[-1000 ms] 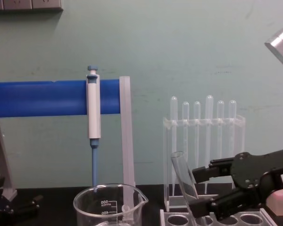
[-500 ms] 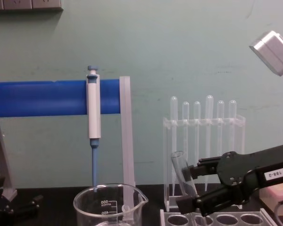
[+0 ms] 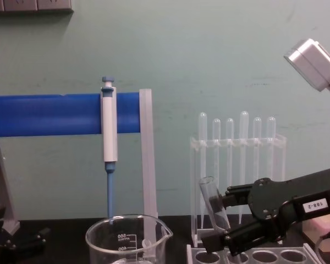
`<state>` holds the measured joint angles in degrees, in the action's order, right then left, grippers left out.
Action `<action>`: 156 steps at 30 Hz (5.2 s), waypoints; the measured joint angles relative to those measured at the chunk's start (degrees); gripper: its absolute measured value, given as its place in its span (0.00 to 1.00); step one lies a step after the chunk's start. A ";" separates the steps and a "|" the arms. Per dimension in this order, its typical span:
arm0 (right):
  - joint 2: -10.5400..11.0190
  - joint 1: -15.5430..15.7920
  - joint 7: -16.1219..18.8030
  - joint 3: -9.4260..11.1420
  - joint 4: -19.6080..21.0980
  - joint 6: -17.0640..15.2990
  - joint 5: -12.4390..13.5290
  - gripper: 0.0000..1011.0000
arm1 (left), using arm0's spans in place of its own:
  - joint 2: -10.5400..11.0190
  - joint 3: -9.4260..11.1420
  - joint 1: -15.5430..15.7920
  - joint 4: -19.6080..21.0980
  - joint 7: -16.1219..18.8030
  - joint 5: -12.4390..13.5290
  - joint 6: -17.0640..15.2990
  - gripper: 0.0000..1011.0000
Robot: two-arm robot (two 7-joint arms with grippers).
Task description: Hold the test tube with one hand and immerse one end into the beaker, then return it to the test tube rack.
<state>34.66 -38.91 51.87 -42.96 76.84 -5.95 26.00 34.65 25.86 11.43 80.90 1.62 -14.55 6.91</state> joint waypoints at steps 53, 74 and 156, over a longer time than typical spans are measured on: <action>2.18 4.80 -4.07 4.91 4.37 2.41 4.09 0.22 | 0.00 0.00 0.00 0.00 0.00 0.00 0.00 0.99; 2.96 9.43 -8.03 11.08 10.56 4.52 9.11 0.22 | 0.00 0.00 0.00 0.00 0.00 0.00 0.00 0.99; -14.38 0.89 -2.11 1.81 -10.64 14.45 3.98 0.22 | 0.00 0.00 0.00 0.00 0.00 0.00 0.00 0.99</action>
<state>20.28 -38.03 49.76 -41.15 66.20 8.51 29.98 34.65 25.86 11.43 80.90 1.62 -14.55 6.91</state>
